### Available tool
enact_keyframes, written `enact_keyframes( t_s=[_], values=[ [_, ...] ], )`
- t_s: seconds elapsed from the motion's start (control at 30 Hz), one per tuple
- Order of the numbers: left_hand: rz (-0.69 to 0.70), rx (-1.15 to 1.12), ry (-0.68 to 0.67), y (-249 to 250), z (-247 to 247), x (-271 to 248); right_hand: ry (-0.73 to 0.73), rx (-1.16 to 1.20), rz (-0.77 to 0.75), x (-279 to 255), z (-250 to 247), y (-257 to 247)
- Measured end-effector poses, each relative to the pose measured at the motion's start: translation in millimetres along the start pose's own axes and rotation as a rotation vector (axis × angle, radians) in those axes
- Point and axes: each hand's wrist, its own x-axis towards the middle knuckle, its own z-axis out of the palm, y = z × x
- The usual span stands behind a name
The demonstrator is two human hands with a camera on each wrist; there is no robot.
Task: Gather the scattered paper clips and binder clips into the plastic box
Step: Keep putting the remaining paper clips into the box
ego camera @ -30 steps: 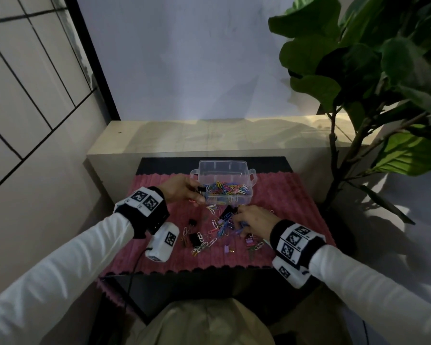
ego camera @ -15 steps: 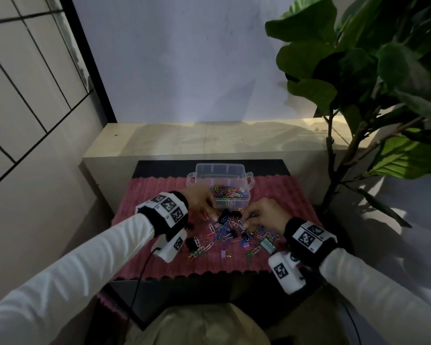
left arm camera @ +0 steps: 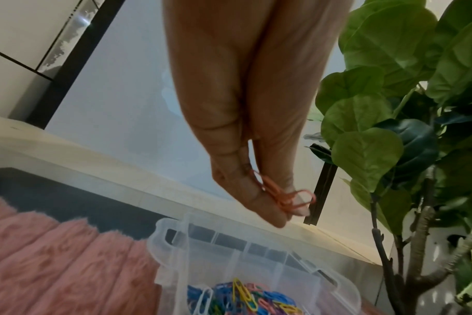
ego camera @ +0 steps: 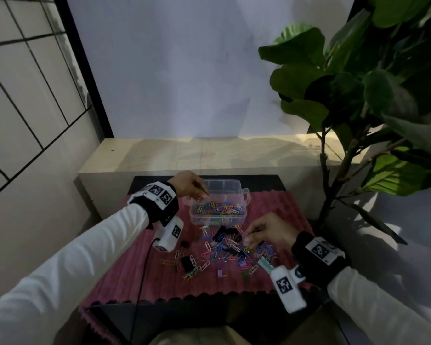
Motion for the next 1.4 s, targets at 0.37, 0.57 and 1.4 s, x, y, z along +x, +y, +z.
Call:
enact_keyframes(
  t_s=[0.37,0.57,1.4],
  values=[
    [-0.087,-0.102,-0.095,0.3,16.5,6.2,0.045,-0.02,-0.042,4.5,-16.0,-6.8],
    [0.024,-0.118,0.039,3.1,-2.6,-21.7,0.134,-0.141,-0.096,17.7,-20.0,-15.6],
    [-0.233,0.456,0.082,-65.4,105.8,-122.6,0.215,-0.74,-0.134,89.4,7.5,-54.6]
  ],
)
